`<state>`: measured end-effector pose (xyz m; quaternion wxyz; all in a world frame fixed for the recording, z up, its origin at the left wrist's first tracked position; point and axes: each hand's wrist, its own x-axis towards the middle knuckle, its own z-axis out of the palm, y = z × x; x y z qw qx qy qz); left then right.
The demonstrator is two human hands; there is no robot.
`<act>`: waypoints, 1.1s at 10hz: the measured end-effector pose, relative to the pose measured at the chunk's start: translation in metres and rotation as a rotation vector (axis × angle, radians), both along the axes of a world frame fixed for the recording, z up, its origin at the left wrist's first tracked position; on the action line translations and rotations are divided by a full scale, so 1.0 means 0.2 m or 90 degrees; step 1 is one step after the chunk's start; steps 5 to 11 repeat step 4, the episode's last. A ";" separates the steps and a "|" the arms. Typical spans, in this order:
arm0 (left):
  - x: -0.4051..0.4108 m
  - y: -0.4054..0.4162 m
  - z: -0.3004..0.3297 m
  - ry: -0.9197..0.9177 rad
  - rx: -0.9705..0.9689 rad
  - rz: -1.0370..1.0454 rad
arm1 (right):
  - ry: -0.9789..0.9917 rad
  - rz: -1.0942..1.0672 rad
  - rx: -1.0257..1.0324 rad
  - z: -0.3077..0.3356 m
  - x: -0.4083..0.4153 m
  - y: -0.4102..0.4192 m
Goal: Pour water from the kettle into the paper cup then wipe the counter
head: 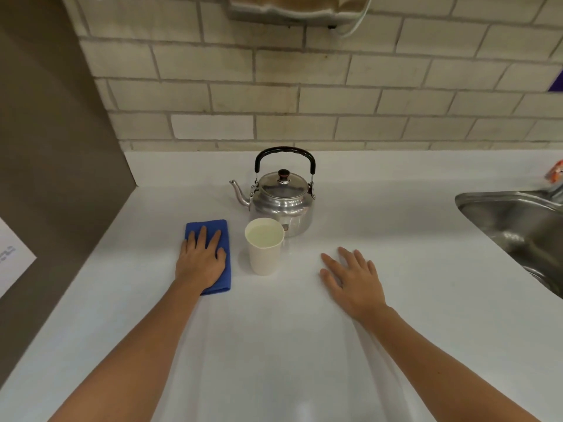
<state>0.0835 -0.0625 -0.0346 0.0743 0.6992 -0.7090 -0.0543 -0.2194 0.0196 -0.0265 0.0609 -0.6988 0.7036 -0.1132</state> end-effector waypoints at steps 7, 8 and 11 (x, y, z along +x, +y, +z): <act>-0.04 0.06 0.12 0.055 -0.004 0.002 | 0.020 0.007 -0.023 0.10 0.03 -0.06; -0.04 0.06 0.12 0.055 -0.004 0.002 | 0.020 0.007 -0.023 0.10 0.03 -0.06; -0.04 0.06 0.12 0.055 -0.004 0.002 | 0.020 0.007 -0.023 0.10 0.03 -0.06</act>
